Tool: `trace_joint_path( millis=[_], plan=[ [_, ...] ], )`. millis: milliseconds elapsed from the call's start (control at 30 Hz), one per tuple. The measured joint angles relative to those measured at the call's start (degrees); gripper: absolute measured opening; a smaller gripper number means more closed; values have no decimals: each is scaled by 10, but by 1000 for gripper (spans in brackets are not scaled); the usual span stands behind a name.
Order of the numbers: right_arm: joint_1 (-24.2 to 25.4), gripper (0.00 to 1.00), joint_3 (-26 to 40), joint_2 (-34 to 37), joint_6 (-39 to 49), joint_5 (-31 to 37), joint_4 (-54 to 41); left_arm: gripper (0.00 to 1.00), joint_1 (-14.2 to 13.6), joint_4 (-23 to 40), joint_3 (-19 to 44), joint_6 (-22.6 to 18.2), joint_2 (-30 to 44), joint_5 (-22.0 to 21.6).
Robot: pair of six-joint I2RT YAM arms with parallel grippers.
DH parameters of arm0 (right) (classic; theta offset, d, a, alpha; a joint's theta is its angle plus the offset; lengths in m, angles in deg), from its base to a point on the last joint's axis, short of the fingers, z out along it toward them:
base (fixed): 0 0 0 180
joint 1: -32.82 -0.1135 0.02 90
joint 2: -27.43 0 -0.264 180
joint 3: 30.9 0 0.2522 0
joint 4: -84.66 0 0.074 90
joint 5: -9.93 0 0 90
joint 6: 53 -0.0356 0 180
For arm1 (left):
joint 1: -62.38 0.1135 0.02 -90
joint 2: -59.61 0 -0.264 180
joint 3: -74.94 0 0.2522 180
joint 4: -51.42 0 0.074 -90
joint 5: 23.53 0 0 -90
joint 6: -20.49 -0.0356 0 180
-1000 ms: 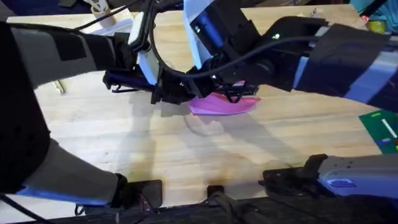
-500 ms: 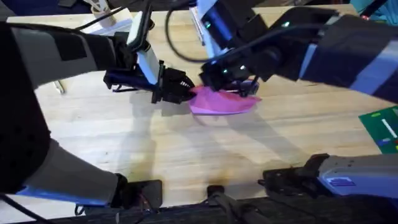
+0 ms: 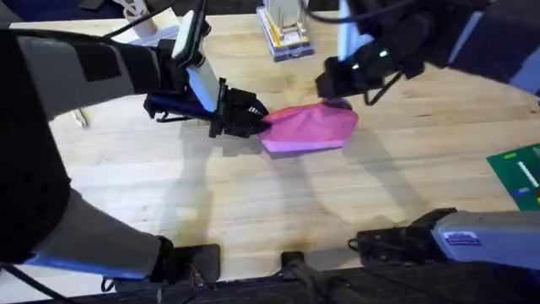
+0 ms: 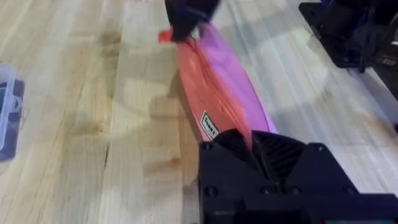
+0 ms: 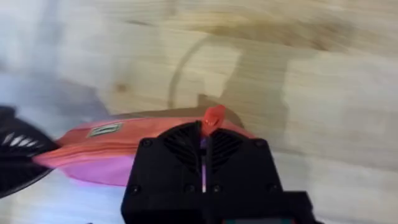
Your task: Unzip the bag, pick up the pens from the table one at a time and place them inside, then zip the bag closed.
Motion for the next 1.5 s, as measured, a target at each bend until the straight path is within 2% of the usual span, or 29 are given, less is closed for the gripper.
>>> trace_joint_path(
  millis=[167,200,400,700,1033,1333,1367,1500],
  plan=[
    [62,32,0,0,-2,-3,-13,43,0,4,0,0,0,-2],
    [87,32,0,0,-5,-7,-13,43,0,4,0,0,0,-2],
    [130,31,0,0,-37,-19,-25,43,0,4,0,0,0,-2],
    [214,32,-20,12,-118,-105,-29,43,0,4,0,0,0,-4],
    [261,32,-69,41,-194,-140,-12,42,0,5,0,0,0,-9],
    [304,38,-69,17,-181,-246,37,43,0,7,0,0,0,-14],
    [305,138,-69,12,-173,-254,41,43,0,7,0,0,0,-15],
    [317,717,-62,-14,-135,-257,55,43,6,10,0,0,0,-28]
  ],
)
